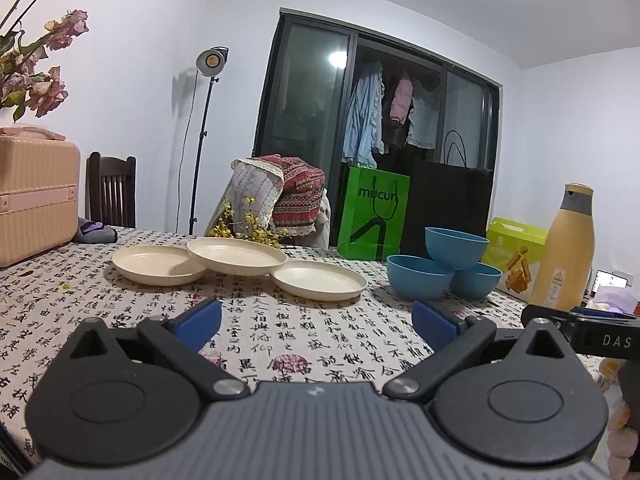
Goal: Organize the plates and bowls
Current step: 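Move both tools forward toward the cream plates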
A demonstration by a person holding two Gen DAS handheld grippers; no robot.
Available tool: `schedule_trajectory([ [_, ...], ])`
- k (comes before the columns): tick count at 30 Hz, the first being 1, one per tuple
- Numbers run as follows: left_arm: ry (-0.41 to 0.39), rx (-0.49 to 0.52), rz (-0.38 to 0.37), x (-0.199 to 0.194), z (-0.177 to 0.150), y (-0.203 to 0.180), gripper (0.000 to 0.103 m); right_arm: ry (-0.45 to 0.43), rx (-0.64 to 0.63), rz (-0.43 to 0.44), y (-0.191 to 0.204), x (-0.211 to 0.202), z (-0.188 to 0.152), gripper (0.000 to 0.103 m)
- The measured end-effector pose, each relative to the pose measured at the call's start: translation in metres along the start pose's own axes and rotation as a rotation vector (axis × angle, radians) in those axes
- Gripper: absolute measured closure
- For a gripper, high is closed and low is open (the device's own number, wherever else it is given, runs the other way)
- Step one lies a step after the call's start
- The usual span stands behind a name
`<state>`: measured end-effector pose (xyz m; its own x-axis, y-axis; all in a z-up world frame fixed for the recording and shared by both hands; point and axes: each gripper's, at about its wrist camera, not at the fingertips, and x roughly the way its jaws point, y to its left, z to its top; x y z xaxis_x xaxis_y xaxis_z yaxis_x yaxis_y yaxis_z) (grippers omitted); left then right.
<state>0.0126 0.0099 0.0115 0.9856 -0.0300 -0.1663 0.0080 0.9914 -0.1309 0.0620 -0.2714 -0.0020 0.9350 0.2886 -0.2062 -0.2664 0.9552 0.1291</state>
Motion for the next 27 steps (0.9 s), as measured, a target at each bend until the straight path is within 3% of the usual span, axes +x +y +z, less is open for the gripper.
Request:
schedule_trajectory([
  [16, -0.021, -0.011, 0.034, 0.037, 0.016, 0.022, 0.0, -0.014, -0.007, 0.007, 0.006, 0.05, 0.016, 0.0],
  [27, -0.023, 0.001, 0.028, 0.066, 0.039, 0.04, 0.0, -0.037, 0.046, 0.071, 0.006, 0.091, 0.034, 0.0],
])
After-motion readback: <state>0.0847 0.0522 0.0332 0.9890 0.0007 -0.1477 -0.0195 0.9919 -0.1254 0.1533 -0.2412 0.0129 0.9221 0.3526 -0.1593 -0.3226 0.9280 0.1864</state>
